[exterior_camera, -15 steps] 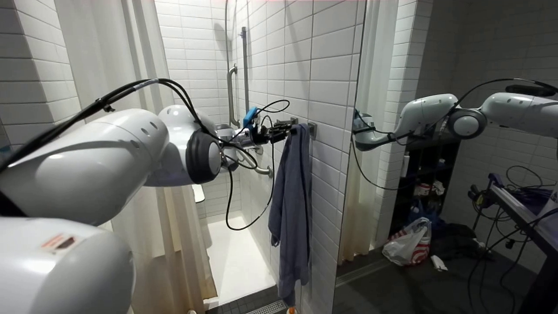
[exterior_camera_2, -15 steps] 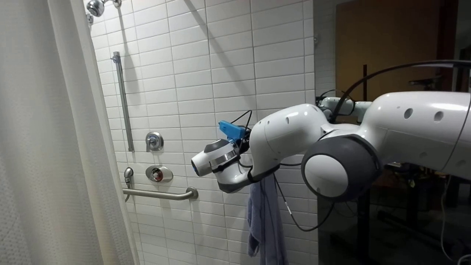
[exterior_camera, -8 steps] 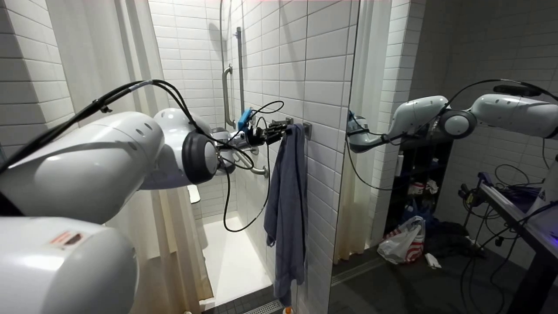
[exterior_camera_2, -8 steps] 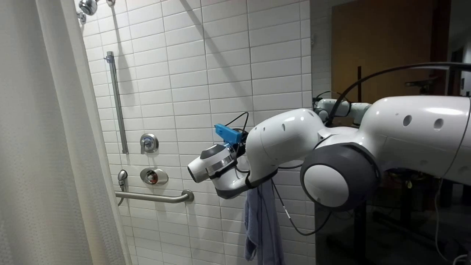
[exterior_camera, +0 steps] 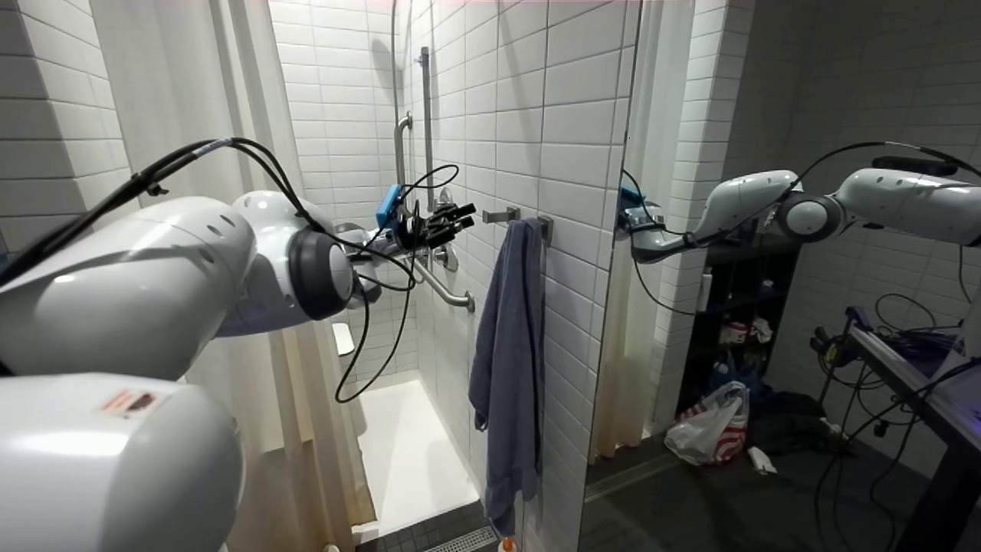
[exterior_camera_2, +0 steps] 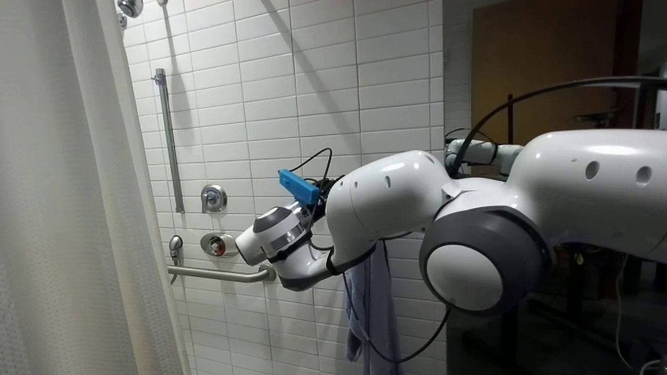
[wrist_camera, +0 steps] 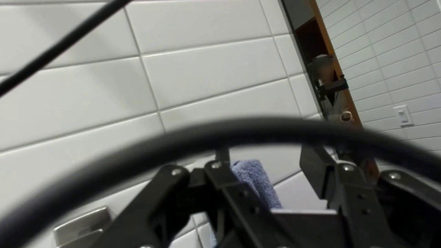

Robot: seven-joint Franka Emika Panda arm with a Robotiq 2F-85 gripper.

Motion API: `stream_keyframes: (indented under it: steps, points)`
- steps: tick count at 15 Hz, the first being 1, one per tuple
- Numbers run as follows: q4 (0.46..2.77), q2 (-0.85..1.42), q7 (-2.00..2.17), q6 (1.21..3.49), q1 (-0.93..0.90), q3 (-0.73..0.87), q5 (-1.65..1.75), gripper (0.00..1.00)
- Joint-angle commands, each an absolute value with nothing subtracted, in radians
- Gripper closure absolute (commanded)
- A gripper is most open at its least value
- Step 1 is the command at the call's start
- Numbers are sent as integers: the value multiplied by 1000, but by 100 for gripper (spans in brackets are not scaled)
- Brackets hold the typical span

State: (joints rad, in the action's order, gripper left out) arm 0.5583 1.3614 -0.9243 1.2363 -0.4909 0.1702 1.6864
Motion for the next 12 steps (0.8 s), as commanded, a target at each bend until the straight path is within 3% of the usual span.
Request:
stream_keyframes:
  steps: [1, 12]
  points:
    - [566, 1358, -919, 1238, -487, 182, 1677, 43]
    - [565, 1358, -915, 1239, -478, 185, 1677, 43]
